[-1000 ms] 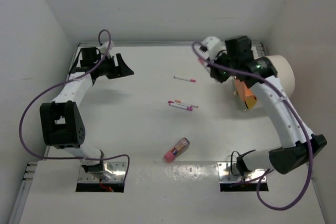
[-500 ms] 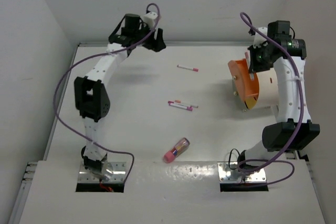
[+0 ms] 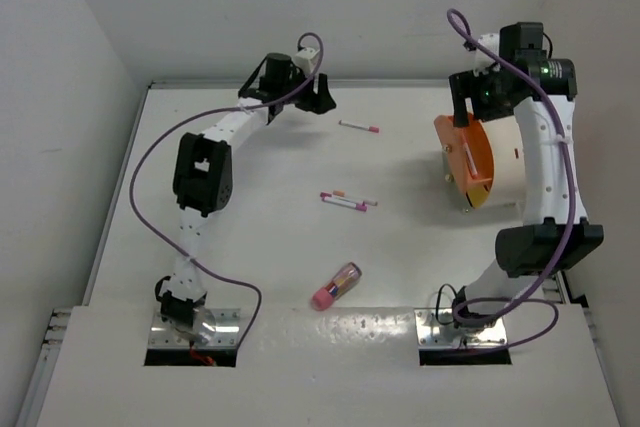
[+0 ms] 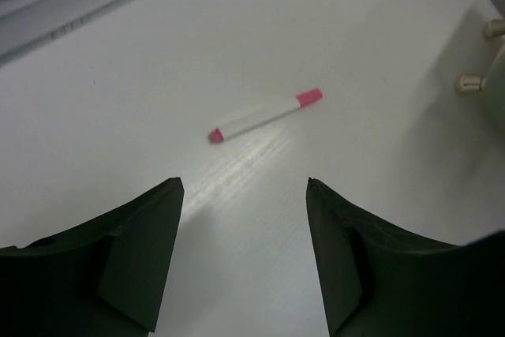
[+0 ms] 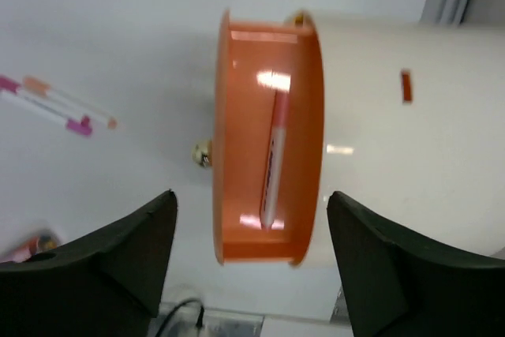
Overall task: Sort the stationery into containers
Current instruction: Place the pen in the drawer, then pick up the pen from the center of the board.
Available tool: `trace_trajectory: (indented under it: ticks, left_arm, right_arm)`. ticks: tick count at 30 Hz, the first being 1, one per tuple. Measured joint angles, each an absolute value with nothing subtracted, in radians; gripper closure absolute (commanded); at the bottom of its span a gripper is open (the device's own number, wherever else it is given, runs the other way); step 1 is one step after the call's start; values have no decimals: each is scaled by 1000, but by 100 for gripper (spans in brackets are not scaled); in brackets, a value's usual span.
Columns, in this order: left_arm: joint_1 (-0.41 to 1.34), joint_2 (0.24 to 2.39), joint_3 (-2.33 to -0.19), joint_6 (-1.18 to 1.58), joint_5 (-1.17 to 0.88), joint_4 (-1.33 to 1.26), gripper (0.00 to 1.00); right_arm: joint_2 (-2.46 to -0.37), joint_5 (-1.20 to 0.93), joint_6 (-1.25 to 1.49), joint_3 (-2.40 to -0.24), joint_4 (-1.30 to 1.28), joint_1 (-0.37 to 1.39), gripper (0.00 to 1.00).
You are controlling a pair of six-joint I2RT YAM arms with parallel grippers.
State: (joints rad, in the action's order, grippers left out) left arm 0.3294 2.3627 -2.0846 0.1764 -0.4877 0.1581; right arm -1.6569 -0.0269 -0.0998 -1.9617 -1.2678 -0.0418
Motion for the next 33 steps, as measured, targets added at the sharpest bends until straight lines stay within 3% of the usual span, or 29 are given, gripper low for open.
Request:
trace_trajectory:
  ticks: [4,8,11,14,23,33]
  left_arm:
    - [274,2230,-1806,253,-530,28,31]
    - [178,2067,-1591,302,-556,-37,31]
    - [110,1954,-1533,305,-569,-38,31]
    - [60,1849,-1508,297,-596,-30,31]
    - [14,1640,-1285,279,-670,-24,31]
    - [10,1653,-1252,290,-706,14,31]
  right_arm:
    - [-1618,-15,-105,-2000,-1128,94,36]
    - [-1760,-23,-105,-2189,-1027,293,38]
    - [-1913,-36,-102,-2265,-920,356,39]
    - [-2036,-46,-102,-2206,-849,369,39]
    - [-2276,-56,-109,-2067,-744,358,15]
    - [-2378,-113,-133,-2108,-600,326,9]
